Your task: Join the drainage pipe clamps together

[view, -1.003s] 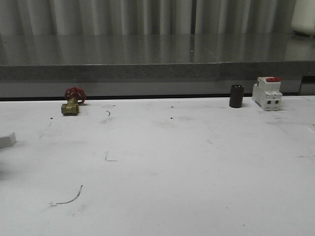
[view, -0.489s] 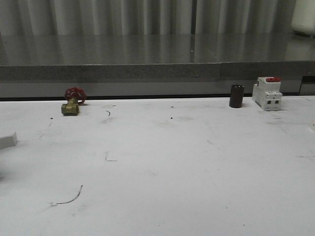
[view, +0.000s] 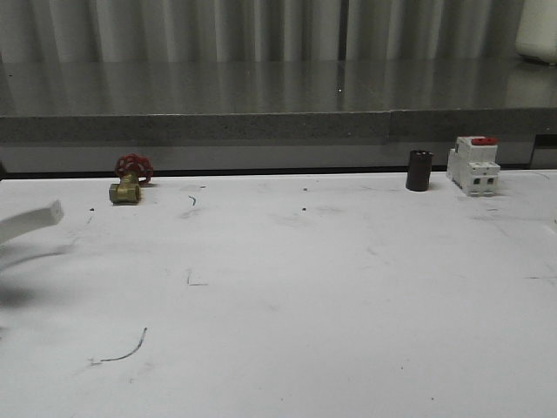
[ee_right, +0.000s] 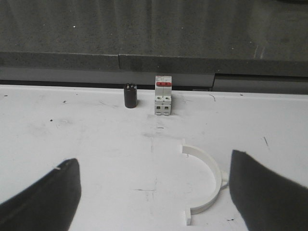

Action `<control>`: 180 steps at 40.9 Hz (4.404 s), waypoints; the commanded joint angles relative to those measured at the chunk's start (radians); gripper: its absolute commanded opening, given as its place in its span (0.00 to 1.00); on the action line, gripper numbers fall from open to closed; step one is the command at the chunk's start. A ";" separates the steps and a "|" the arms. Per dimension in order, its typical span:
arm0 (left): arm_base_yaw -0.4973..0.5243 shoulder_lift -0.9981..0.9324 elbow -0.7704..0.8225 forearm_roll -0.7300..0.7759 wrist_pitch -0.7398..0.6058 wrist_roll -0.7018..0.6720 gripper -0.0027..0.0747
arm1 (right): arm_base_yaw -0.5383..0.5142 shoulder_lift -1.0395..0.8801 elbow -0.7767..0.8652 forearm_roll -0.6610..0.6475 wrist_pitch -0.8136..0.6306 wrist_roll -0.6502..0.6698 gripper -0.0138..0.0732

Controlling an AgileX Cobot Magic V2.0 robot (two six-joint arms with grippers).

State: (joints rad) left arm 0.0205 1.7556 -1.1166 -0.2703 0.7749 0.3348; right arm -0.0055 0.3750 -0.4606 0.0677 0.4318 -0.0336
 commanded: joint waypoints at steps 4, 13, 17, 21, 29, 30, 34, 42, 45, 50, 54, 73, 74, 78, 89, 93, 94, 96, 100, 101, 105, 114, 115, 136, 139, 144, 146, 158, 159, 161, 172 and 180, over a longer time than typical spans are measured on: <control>-0.158 -0.051 -0.155 0.179 0.109 -0.305 0.07 | -0.004 0.012 -0.031 -0.006 -0.078 -0.005 0.90; -0.353 0.054 -0.315 0.255 0.234 -0.530 0.07 | -0.004 0.012 -0.031 -0.006 -0.078 -0.005 0.90; -0.416 0.117 -0.374 0.255 0.258 -0.574 0.07 | -0.004 0.012 -0.031 -0.006 -0.078 -0.005 0.90; -0.457 0.160 -0.403 0.255 0.233 -0.611 0.07 | -0.004 0.012 -0.031 -0.006 -0.078 -0.005 0.90; -0.493 0.219 -0.439 0.234 0.205 -0.652 0.08 | -0.004 0.012 -0.031 -0.006 -0.078 -0.005 0.90; -0.498 0.227 -0.439 0.231 0.203 -0.652 0.08 | -0.004 0.012 -0.031 -0.006 -0.078 -0.005 0.90; -0.504 0.241 -0.439 0.229 0.198 -0.660 0.08 | -0.004 0.012 -0.031 -0.006 -0.078 -0.005 0.90; -0.506 0.243 -0.439 0.229 0.197 -0.674 0.08 | -0.004 0.012 -0.031 -0.006 -0.078 -0.005 0.90; -0.506 0.243 -0.439 0.229 0.197 -0.674 0.08 | -0.004 0.012 -0.031 -0.006 -0.078 -0.005 0.90; -0.506 0.243 -0.439 0.229 0.197 -0.674 0.08 | -0.004 0.012 -0.031 -0.006 -0.078 -0.005 0.90; -0.506 0.243 -0.439 0.229 0.197 -0.674 0.08 | -0.004 0.012 -0.031 -0.006 -0.078 -0.005 0.90; -0.506 0.243 -0.439 0.229 0.194 -0.674 0.20 | -0.004 0.012 -0.031 -0.006 -0.078 -0.005 0.90; -0.506 0.243 -0.439 0.229 0.194 -0.674 0.23 | -0.004 0.012 -0.031 -0.006 -0.078 -0.005 0.90; -0.506 0.243 -0.439 0.229 0.194 -0.674 0.34 | -0.004 0.012 -0.031 -0.006 -0.078 -0.005 0.90; -0.506 0.241 -0.439 0.221 0.204 -0.662 0.47 | -0.004 0.012 -0.031 -0.006 -0.078 -0.005 0.90; -0.508 0.221 -0.439 0.221 0.209 -0.645 0.47 | -0.004 0.012 -0.031 -0.006 -0.078 -0.005 0.90; -0.508 0.210 -0.439 0.221 0.209 -0.645 0.47 | -0.004 0.012 -0.031 -0.006 -0.078 -0.005 0.90; -0.508 0.186 -0.439 0.221 0.202 -0.645 0.47 | -0.004 0.012 -0.031 -0.006 -0.078 -0.005 0.90; -0.508 0.128 -0.439 0.221 0.182 -0.609 0.47 | -0.004 0.012 -0.031 -0.006 -0.078 -0.005 0.90; -0.508 0.119 -0.439 0.221 0.180 -0.600 0.46 | -0.004 0.012 -0.031 -0.006 -0.078 -0.005 0.90; -0.506 0.060 -0.435 0.226 0.169 -0.562 0.40 | -0.004 0.012 -0.031 -0.006 -0.078 -0.005 0.90; -0.438 -0.044 -0.341 0.241 0.091 -0.560 0.05 | -0.004 0.012 -0.031 -0.006 -0.078 -0.005 0.90; -0.424 -0.055 -0.321 0.247 0.091 -0.560 0.01 | -0.004 0.012 -0.031 -0.006 -0.078 -0.005 0.90; -0.219 -0.482 0.139 0.383 -0.081 -0.560 0.01 | -0.004 0.012 -0.031 -0.006 -0.078 -0.005 0.90; -0.219 -0.565 0.221 0.407 -0.131 -0.560 0.01 | -0.004 0.012 -0.031 -0.006 -0.078 -0.005 0.90; -0.219 -0.729 0.381 0.421 -0.251 -0.560 0.01 | -0.004 0.012 -0.031 -0.006 -0.078 -0.005 0.90; -0.219 -0.805 0.432 0.423 -0.293 -0.551 0.01 | -0.004 0.012 -0.031 -0.006 -0.078 -0.005 0.90; -0.219 -1.250 0.659 0.451 -0.409 -0.481 0.01 | -0.004 0.012 -0.031 -0.006 -0.078 -0.005 0.90; -0.219 -1.286 0.672 0.459 -0.418 -0.481 0.01 | -0.004 0.012 -0.031 -0.006 -0.078 -0.005 0.90; -0.219 -1.336 0.692 0.462 -0.441 -0.481 0.01 | -0.004 0.012 -0.031 -0.006 -0.078 -0.005 0.90; -0.219 -1.542 0.768 0.462 -0.543 -0.481 0.01 | -0.004 0.012 -0.031 -0.006 -0.078 -0.005 0.90; -0.219 -1.546 0.768 0.462 -0.534 -0.481 0.01 | -0.004 0.012 -0.031 -0.006 -0.078 -0.005 0.90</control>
State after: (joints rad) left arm -0.1994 0.2020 -0.3249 0.1871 0.3185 -0.1439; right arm -0.0055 0.3750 -0.4606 0.0677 0.4318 -0.0336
